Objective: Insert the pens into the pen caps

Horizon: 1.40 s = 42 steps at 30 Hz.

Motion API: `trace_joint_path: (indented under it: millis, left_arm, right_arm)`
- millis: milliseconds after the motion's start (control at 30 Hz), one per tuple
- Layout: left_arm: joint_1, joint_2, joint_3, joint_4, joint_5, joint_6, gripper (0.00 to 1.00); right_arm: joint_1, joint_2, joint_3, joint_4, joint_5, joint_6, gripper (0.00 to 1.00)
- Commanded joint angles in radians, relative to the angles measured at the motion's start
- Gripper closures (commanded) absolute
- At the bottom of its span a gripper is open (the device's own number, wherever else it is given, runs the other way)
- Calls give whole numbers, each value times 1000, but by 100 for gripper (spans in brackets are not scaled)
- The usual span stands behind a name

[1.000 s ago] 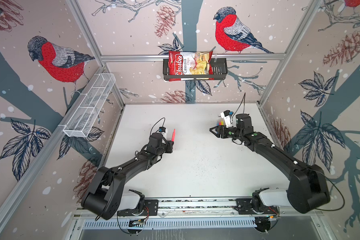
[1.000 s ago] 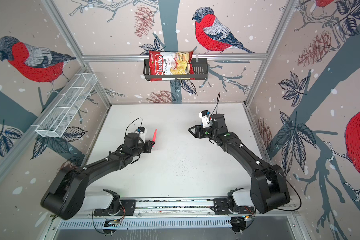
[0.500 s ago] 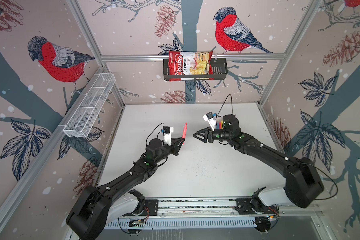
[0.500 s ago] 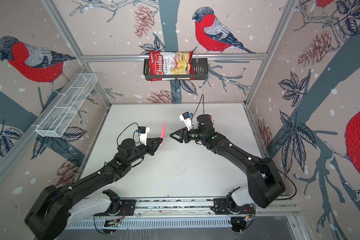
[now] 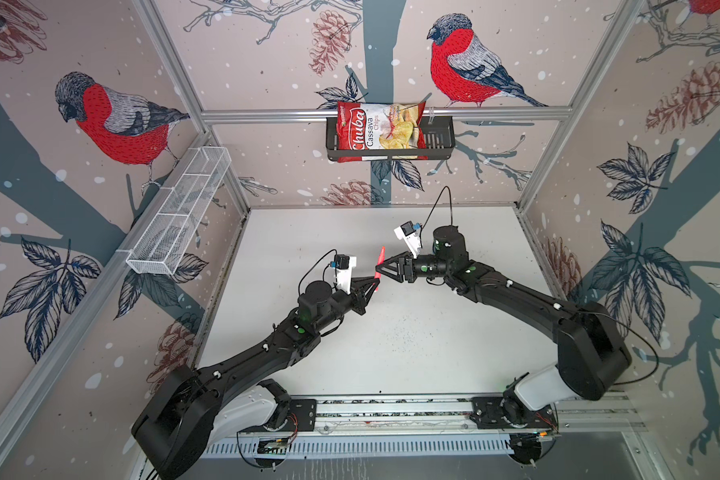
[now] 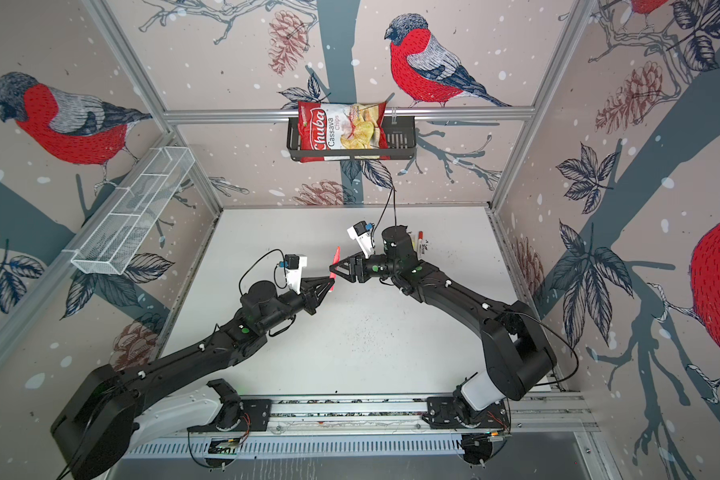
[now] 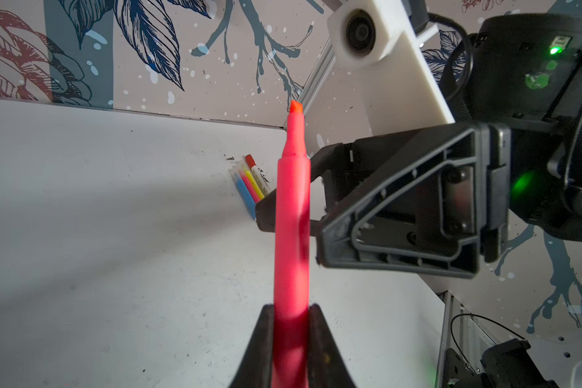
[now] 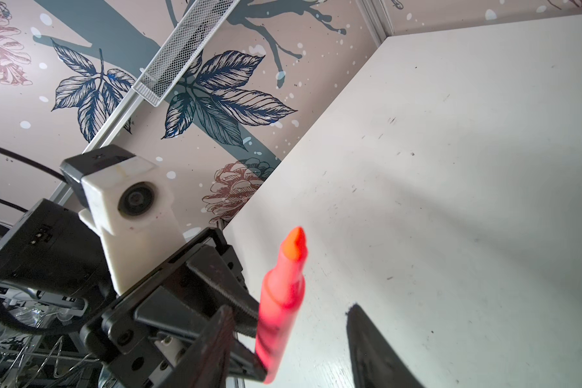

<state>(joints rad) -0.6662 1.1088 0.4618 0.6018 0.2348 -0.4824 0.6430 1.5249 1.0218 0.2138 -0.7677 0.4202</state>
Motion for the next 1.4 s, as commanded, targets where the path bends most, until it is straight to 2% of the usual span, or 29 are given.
trace_joint_path:
  millis: [0,133,233,333,400,433,500,833,967,1067,1200,1267,1300,1367]
  left_arm:
    - [-4,5,7,74,8,-1,86]
    - [-9,15,10,79,41,0,86]
    - [-15,16,16,76,51,5,86]
    - [-16,16,26,62,54,5,81]
    - [-17,17,37,43,52,7,68]
    - [-16,15,43,29,50,6,65]
    - [-17,16,57,10,56,14,65]
    - [-16,17,76,-8,70,27,78]
    - [-16,10,73,-4,61,30,90]
    - [-16,6,71,-2,61,32,100]
    - [-16,9,62,10,68,31,100]
    - [-16,7,51,23,66,26,100]
    - [-16,5,44,31,64,24,100]
    - [-16,-4,32,39,58,24,100]
  right_arm:
    - [7,3,11,47,-6,12,59]
    - [7,5,11,48,-1,14,80]
    - [9,5,9,44,-1,12,87]
    - [9,-3,8,43,1,11,89]
    - [10,-9,6,38,1,7,89]
    - [13,-15,6,35,3,-1,89]
    - [22,-24,12,13,18,-22,89]
    - [62,-44,40,-70,56,-91,89]
    - [72,-52,43,-90,74,-107,88]
    - [79,-59,42,-102,77,-117,83]
    - [85,-81,32,-109,88,-126,75]
    - [85,-93,28,-116,99,-129,59]
    - [84,-102,26,-125,115,-130,47]
    - [80,-123,25,-155,174,-134,41]
